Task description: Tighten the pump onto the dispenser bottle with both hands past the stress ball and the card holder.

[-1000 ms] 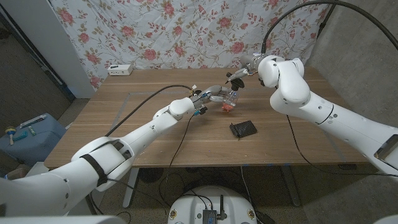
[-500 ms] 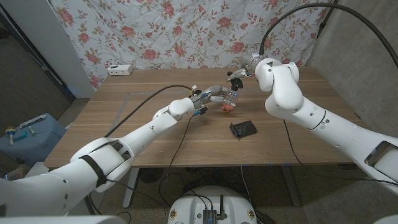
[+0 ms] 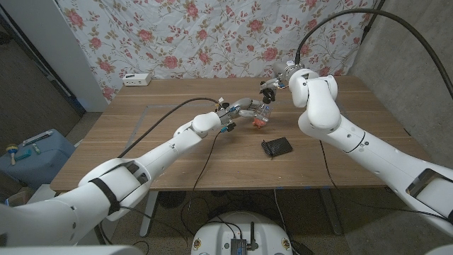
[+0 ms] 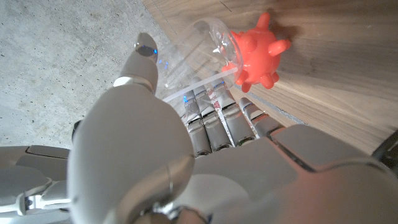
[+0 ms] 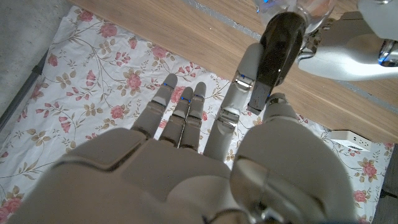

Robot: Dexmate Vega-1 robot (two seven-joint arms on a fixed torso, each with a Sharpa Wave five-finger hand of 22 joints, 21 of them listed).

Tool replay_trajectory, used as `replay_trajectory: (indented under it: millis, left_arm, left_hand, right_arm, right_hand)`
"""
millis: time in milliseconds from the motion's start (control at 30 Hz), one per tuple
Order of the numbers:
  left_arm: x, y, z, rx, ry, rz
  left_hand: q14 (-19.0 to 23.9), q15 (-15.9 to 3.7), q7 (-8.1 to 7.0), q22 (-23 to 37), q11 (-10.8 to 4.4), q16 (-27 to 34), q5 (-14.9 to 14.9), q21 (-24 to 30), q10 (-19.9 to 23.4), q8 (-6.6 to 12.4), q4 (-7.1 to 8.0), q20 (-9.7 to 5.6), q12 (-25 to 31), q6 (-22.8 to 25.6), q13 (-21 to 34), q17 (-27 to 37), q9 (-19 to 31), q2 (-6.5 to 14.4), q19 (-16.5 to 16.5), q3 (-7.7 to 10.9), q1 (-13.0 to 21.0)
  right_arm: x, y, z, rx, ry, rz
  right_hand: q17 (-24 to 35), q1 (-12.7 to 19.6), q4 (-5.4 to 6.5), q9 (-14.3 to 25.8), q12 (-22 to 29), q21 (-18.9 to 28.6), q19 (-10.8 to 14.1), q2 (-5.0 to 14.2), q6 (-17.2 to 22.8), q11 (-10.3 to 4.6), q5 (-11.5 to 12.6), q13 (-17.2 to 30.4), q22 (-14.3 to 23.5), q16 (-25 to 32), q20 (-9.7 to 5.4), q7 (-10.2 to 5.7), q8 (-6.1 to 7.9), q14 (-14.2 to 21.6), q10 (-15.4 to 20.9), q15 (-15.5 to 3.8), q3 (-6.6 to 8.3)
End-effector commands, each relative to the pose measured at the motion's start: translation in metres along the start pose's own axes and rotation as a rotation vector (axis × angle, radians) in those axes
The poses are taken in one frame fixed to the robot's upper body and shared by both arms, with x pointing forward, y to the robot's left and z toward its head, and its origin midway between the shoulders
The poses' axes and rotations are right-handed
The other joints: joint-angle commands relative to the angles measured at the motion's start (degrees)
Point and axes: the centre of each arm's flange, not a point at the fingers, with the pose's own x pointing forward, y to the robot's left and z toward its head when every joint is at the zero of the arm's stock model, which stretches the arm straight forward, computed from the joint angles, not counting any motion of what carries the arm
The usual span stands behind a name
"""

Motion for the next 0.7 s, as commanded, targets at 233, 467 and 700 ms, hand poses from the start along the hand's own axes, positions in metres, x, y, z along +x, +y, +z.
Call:
replay_trajectory:
  millis: [233,467,700]
  left_arm:
    - [-0.0089,-0.0039,-0.0007,-0.007,0.011,0.005]
    - [-0.0096,-0.0046,-0.0001,-0.007,0.011,0.001]
    - [-0.0079,-0.0051,0.0006,-0.005,0.005,-0.004]
  left_hand:
    - [0.4,-2.91,-0.06,0.1,-0.51,0.1,0.5,0.0,1.0,0.48,4.93,-4.02,0.3,3.6,0.3,0.1,0.2,5.0,0.4,5.51,-3.3]
    - [0.5,-2.91,-0.08,0.1,-0.58,0.1,0.5,0.0,1.0,0.44,4.99,-4.04,0.3,3.5,0.3,0.1,0.2,5.1,0.5,5.54,-3.3]
    - [0.4,-2.79,-0.09,0.1,-0.47,0.1,0.5,-0.1,0.9,0.44,4.93,-3.99,0.3,3.5,0.3,0.1,0.2,5.1,0.4,5.56,-3.3]
  right_arm:
    - [0.0047,0.0090,0.0031,0.022,0.027,0.011]
    - [0.0051,0.0117,0.0052,0.057,0.069,0.019]
    - [0.0011,0.0124,0.0063,0.102,0.131,0.018]
  right_hand:
    - [0.0,1.0,-0.54,0.0,0.3,0.0,0.8,0.66,1.3,-0.42,-0.1,-0.1,0.1,0.2,0.15,-0.08,1.05,1.7,1.9,-0.61,1.13]
    - [-0.1,1.5,-0.92,0.0,0.1,-0.1,0.9,1.31,1.4,-0.28,-0.1,-0.1,0.1,0.0,0.40,-0.18,1.58,2.4,2.5,-0.63,1.72]
    - [-0.2,2.7,-1.87,0.0,0.1,-0.2,1.2,2.13,1.5,-0.04,-0.4,-0.2,0.1,0.0,0.67,-0.03,2.35,4.2,4.5,-0.45,2.74]
